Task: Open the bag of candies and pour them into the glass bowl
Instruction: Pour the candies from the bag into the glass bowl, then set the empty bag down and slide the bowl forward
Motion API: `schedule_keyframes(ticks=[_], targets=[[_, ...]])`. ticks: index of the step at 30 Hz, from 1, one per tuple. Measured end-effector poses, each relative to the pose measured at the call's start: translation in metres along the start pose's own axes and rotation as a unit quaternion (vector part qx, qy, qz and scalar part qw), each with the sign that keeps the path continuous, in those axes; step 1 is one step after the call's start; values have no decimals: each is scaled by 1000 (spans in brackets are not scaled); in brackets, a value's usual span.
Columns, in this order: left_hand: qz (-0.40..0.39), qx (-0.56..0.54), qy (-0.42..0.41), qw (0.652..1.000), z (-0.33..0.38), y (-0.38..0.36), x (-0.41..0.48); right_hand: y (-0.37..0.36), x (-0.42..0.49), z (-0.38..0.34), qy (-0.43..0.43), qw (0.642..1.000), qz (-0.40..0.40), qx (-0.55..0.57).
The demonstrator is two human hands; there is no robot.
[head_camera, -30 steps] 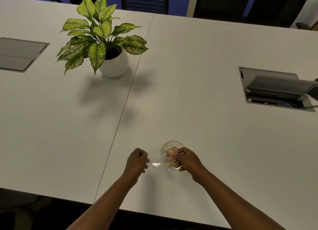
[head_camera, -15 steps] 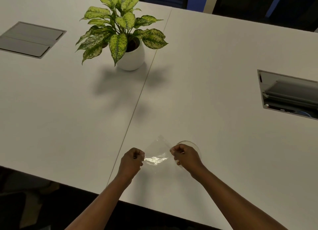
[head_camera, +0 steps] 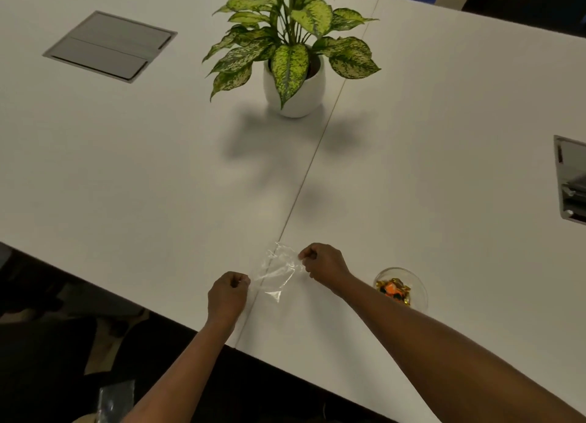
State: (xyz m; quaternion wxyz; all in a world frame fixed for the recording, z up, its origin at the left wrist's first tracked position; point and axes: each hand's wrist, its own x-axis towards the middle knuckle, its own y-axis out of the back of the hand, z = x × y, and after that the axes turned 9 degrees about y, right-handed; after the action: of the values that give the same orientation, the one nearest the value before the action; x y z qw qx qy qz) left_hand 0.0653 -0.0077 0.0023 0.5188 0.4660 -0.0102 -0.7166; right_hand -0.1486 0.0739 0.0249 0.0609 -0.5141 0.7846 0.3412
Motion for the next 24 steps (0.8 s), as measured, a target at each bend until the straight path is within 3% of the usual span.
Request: schedule_keyframes(ticks=[4, 8, 13, 17, 24], targets=[[51, 111, -66, 990, 0, 9, 14, -21, 25, -23, 10, 998, -10, -53], [110, 228, -137, 958, -1, 9, 20, -40, 45, -34, 14, 996, -22, -82], [69, 318, -261, 909, -12, -3, 28, -55, 60, -34, 25, 994, -28, -102], [32, 362, -241, 900, -25, -16, 39, -64, 67, -27, 12, 994, -13, -110], [39, 373, -249, 893, -38, -25, 46, -70, 74, -18, 9, 994, 12, -110]])
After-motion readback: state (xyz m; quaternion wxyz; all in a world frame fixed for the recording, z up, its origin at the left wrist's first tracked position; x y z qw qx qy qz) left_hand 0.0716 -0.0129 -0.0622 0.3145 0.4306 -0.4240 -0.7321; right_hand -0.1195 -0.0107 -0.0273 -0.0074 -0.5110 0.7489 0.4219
